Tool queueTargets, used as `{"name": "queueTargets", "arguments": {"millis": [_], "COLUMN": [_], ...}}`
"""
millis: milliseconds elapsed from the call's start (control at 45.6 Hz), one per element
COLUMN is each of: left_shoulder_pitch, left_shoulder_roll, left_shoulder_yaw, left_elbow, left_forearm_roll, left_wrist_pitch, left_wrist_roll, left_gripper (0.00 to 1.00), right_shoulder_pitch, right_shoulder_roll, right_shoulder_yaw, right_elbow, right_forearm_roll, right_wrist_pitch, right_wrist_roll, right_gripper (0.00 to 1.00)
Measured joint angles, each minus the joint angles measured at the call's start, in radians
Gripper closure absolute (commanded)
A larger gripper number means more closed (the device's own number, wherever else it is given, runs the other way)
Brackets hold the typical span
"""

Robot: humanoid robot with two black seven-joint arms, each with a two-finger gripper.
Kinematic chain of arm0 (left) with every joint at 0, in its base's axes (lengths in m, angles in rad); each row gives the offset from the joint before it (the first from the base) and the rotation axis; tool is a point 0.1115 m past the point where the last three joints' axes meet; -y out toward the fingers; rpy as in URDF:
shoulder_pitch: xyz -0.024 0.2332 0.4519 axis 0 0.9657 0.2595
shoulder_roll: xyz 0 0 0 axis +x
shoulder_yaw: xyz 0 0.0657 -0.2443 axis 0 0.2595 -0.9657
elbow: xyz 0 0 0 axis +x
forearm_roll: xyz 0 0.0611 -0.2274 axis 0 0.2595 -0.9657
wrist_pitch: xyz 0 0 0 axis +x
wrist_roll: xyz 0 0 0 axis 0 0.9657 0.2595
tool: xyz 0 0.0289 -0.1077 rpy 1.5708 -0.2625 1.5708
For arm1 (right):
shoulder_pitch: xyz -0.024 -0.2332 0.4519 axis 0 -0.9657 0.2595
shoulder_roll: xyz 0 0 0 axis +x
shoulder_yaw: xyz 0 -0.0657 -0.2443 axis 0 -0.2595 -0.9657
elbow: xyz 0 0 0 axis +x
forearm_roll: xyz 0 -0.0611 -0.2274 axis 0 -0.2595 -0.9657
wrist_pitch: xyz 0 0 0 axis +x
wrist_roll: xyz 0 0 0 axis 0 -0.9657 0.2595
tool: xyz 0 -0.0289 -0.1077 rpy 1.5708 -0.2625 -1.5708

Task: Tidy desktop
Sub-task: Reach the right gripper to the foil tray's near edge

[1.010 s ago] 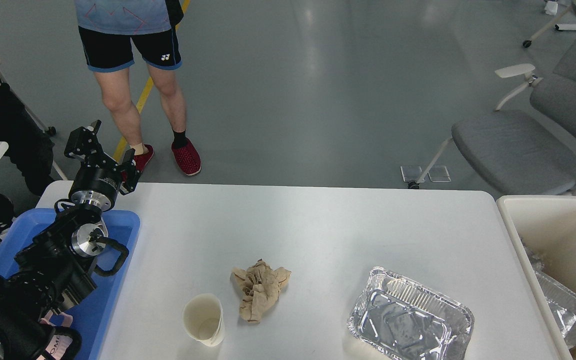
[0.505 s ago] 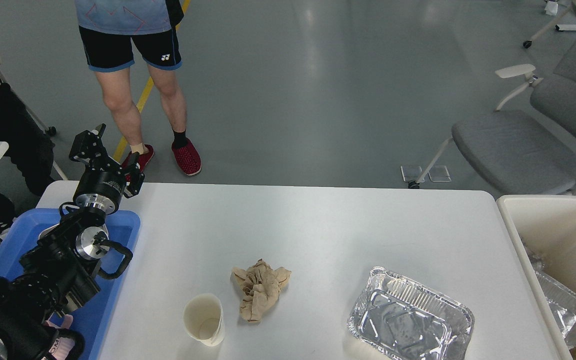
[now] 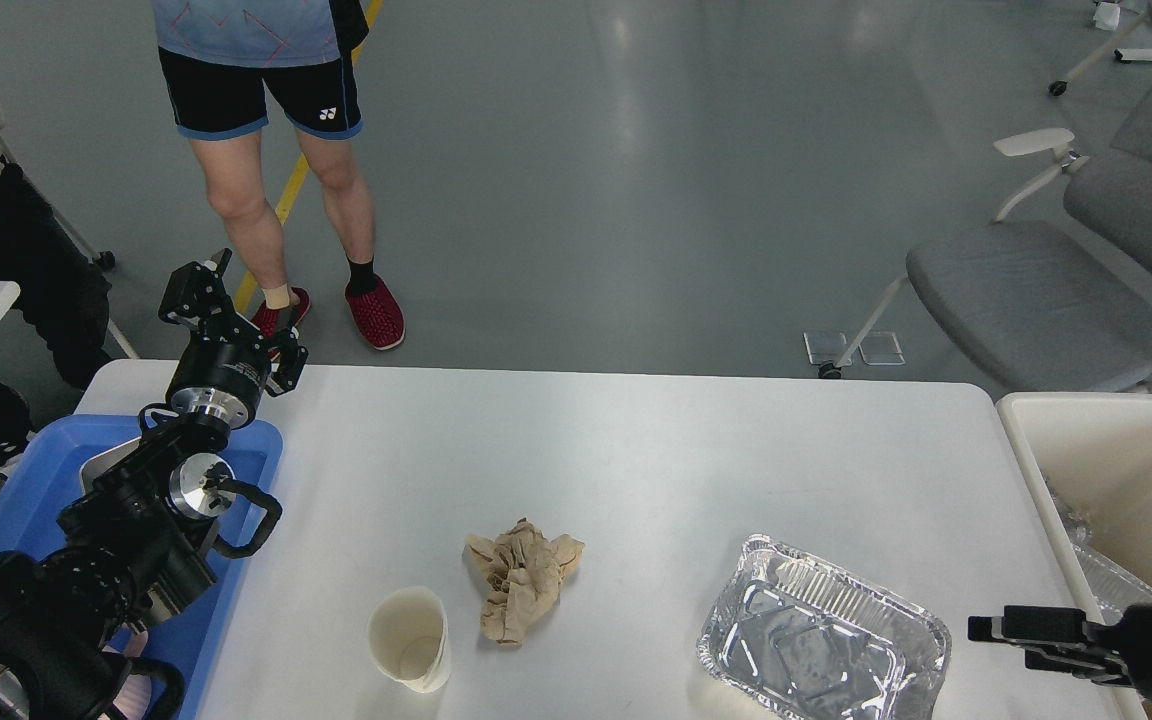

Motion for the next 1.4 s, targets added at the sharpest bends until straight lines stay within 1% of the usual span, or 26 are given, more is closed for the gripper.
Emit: {"name": "queueTargets", "arguments": {"millis": [198,351,571,856,1054,1229,1251,1317,1361,1405], "left_shoulder_pitch": [0.0,0.001,0.001,0.002,0.001,0.001,0.0,0.0,0.0,0.0], "left_shoulder_roll": [-0.003,-0.003,-0.004,-0.003,-0.003,-0.003,-0.003,-0.003,-0.002,-0.002], "left_shoulder_yaw": [0.001,0.006,0.028,0.028,0.028,0.028,0.028,0.028,0.028,0.028], "left_elbow": [0.0,0.0,0.0,0.0,0.0,0.0,0.0,0.0,0.0,0.0], "left_forearm_roll": [0.0,0.001,0.0,0.0,0.0,0.0,0.0,0.0,0.0,0.0], "left_wrist_pitch": [0.0,0.0,0.003,0.003,0.001,0.001,0.001,0.001,0.001,0.001], "left_wrist_roll": [0.0,0.0,-0.002,-0.002,-0.002,-0.002,-0.002,-0.002,-0.002,-0.002], "left_gripper": [0.04,0.04,0.04,0.04,0.04,0.04,0.04,0.04,0.04,0.04], "right_shoulder_pitch": [-0.019,-0.025,-0.013,0.003,0.01,0.034,0.038,0.043,0.044,0.044], "right_shoulder_roll": [0.035,0.066,0.116,0.155,0.163,0.183,0.185,0.194,0.201,0.206], "right_shoulder_yaw": [-0.002,-0.003,-0.003,-0.003,-0.001,0.003,0.003,0.003,0.002,0.001], "right_elbow": [-0.003,-0.004,-0.015,-0.025,-0.022,-0.017,-0.017,-0.016,-0.016,-0.016], "right_forearm_roll": [-0.125,-0.169,-0.193,-0.191,-0.177,-0.17,-0.169,-0.167,-0.167,-0.167], "right_wrist_pitch": [-0.011,-0.019,-0.02,-0.006,0.026,0.041,0.041,0.041,0.041,0.041], "right_wrist_roll": [-0.003,-0.014,-0.071,-0.117,-0.122,-0.117,-0.116,-0.116,-0.115,-0.115], "right_gripper": [0.0,0.0,0.0,0.0,0.0,0.03,0.04,0.15,0.26,0.41]}}
